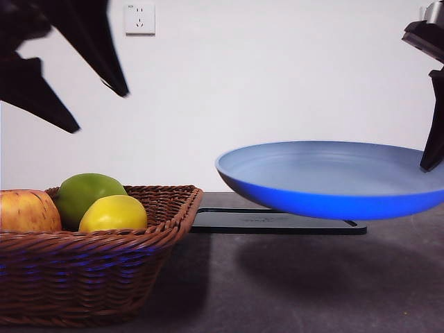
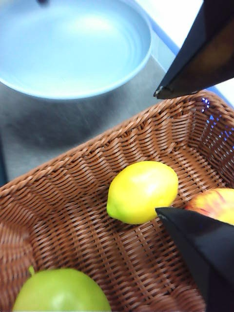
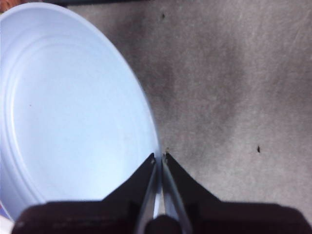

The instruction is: Take the lemon from the basket,put the lemon in the plate,hand out the plate

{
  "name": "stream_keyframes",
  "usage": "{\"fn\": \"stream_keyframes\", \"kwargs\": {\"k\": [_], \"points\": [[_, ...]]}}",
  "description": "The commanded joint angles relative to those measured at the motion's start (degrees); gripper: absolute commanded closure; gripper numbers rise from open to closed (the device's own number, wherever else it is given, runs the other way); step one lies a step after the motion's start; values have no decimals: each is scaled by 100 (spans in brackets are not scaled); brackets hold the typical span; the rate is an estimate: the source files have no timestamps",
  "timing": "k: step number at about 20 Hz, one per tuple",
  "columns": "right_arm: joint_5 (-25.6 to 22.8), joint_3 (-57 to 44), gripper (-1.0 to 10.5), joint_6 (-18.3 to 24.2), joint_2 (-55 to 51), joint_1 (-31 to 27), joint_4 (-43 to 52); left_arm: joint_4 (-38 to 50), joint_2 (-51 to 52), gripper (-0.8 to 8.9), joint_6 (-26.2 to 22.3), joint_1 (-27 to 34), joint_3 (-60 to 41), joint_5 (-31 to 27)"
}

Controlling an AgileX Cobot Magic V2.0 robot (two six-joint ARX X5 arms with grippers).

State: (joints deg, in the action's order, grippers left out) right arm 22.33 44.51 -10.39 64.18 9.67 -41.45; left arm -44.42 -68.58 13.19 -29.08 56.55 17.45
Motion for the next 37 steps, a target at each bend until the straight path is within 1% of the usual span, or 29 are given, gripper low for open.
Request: {"fn": "stream_keyframes", "kwargs": {"k": [1, 3, 5, 8, 10, 14, 19, 20, 22, 23, 26, 28, 29, 30, 32, 33, 35, 37], "points": [[20, 79, 944, -70, 28, 9, 2, -389, -584, 427, 37, -247, 431, -332], [20, 79, 944, -68, 28, 11, -48, -638, -1062, 425, 61, -365, 667, -570], [22, 79, 944, -68, 28, 11, -68, -623, -1462, 425, 227, -422, 780, -614], [22, 79, 944, -55, 28, 9, -68, -614, -1963, 425, 332, -461, 800, -695], [20, 79, 944, -42, 28, 9, -66, -385, -2214, 425, 339, -463, 800, -868], [20, 79, 944, -15, 28, 9, -63, -140, -2505, 426, 352, -505, 798, -909], [11, 79, 944, -4, 28, 9, -39, 0, -2568, 427, 306, -509, 798, -949], [13, 79, 944, -4, 28, 9, -15, -22, -2568, 452, 275, -509, 798, -949], [11, 79, 944, -4, 31, 9, -11, -111, -2568, 559, 168, -509, 800, -951], [11, 79, 944, -4, 28, 9, -11, -138, -2568, 583, 160, -509, 800, -960], [2, 79, 944, -4, 31, 9, 22, -68, -2538, 611, 20, -487, 850, -988], [-33, 79, 944, -7, 31, 9, 85, -280, -2387, 612, 7, -417, 1222, -964], [-35, 79, 944, -13, 31, 9, 109, -376, -2243, 612, 7, -422, 1497, -885], [-33, 79, 944, -26, 31, 11, 111, -409, -2107, 612, 7, -439, 1797, -505], [-31, 79, 944, -59, 31, 11, 109, -404, -2017, 611, 7, -632, 2385, 396], [-13, 79, 944, -72, 31, 11, 109, -356, -2020, 611, 7, -789, 2542, 544], [13, 79, 944, -168, 31, 22, 109, 20, -2048, 611, 7, -1290, 2559, 339], [28, 79, 944, -181, 31, 22, 105, 243, -2159, 611, -81, -1722, 2559, -197]]}}
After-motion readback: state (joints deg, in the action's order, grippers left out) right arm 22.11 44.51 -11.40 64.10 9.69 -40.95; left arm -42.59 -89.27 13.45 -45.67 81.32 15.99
